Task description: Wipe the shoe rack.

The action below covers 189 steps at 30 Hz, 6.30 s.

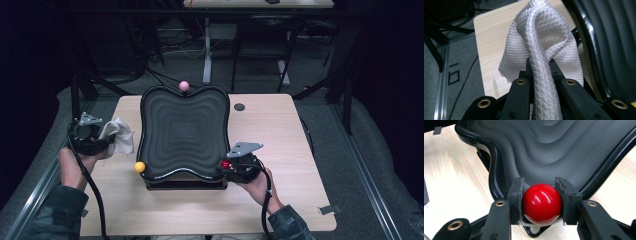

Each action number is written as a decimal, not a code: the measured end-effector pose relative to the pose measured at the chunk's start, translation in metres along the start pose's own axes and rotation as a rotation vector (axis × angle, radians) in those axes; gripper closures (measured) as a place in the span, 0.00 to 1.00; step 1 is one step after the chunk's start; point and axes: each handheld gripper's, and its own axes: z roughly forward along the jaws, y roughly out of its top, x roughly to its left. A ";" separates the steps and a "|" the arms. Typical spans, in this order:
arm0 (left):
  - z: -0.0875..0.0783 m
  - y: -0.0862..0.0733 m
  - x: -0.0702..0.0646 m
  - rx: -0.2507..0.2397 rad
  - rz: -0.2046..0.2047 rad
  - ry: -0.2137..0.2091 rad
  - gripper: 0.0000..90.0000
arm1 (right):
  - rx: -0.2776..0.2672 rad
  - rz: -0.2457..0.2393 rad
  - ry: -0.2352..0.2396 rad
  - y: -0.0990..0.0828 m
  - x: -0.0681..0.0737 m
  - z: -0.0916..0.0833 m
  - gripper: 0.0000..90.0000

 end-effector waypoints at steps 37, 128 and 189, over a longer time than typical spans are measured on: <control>0.048 0.128 -0.047 -0.089 0.036 -0.047 0.92 | 0.003 -0.012 -0.002 -0.001 0.000 -0.001 0.66; 0.042 0.019 -0.091 0.070 0.105 -0.222 0.92 | -0.010 -0.016 -0.002 -0.001 0.000 0.001 0.66; 0.071 0.123 -0.074 0.139 0.098 -0.112 0.92 | 0.004 -0.040 0.021 -0.001 -0.002 0.000 0.66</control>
